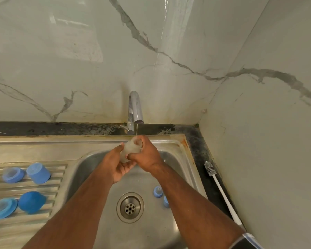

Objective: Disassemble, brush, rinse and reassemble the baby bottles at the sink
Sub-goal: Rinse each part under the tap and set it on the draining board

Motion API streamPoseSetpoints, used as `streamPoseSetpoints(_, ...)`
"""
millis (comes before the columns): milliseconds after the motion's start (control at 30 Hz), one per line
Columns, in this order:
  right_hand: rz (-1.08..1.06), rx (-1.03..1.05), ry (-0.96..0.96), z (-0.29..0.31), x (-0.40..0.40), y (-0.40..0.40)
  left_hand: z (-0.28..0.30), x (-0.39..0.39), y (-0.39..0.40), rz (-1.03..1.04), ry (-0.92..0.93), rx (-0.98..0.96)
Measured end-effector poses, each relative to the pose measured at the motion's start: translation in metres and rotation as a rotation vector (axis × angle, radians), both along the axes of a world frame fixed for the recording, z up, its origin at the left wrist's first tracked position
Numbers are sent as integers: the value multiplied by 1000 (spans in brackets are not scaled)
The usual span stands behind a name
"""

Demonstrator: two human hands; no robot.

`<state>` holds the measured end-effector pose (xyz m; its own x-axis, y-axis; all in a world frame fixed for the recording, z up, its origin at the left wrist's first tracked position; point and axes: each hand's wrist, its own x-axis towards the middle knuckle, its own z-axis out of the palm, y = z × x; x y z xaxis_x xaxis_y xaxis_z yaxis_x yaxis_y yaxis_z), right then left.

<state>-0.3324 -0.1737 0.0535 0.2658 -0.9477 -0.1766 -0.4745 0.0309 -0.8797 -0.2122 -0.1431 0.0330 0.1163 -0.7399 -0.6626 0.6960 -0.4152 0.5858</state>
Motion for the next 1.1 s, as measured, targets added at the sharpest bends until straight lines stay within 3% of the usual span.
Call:
streamPoseSetpoints(67, -60, 130, -157, -2, -5, -3, -2, 0, 0, 59, -28, -51)
streamPoseSetpoints(133, -248, 339, -439, -5, -8, -5, -1, -2, 0, 26, -128, -180)
streamPoseSetpoints(233, -501, 645, -729, -14, -8, -5, 6, -8, -3, -122, -439, -369)
streamPoseSetpoints(300, -541, 736, -806, -18, -4, -2, 11, -9, -3, -199, -718, -397)
streamPoseSetpoints(400, -523, 768, -811, -20, 3, 2, 15, -3, 3, -290, -895, -393)
streamPoseSetpoints(567, -407, 766, -787, -25, 9, 7, 12, 12, 6, -332, -925, -441)
streamPoseSetpoints(733, -409, 753, -930, -9, 11, 3, 13, 14, -2, -306, -742, -346)
streamPoseSetpoints(800, -405, 638, -869, -9, 15, 0, 14, 21, -7, -183, -582, -293)
streamPoseSetpoints(867, -361, 493, -654, -6, 18, -2, 16, 26, -9, -68, -434, -233)
streamPoseSetpoints(967, -187, 166, -250, -3, 18, -4, 10, 31, -19, -1, -459, -152)
streamPoseSetpoints(1100, -8, -85, 7, 6, 24, 1, 19, 27, -32, -42, -508, -111)
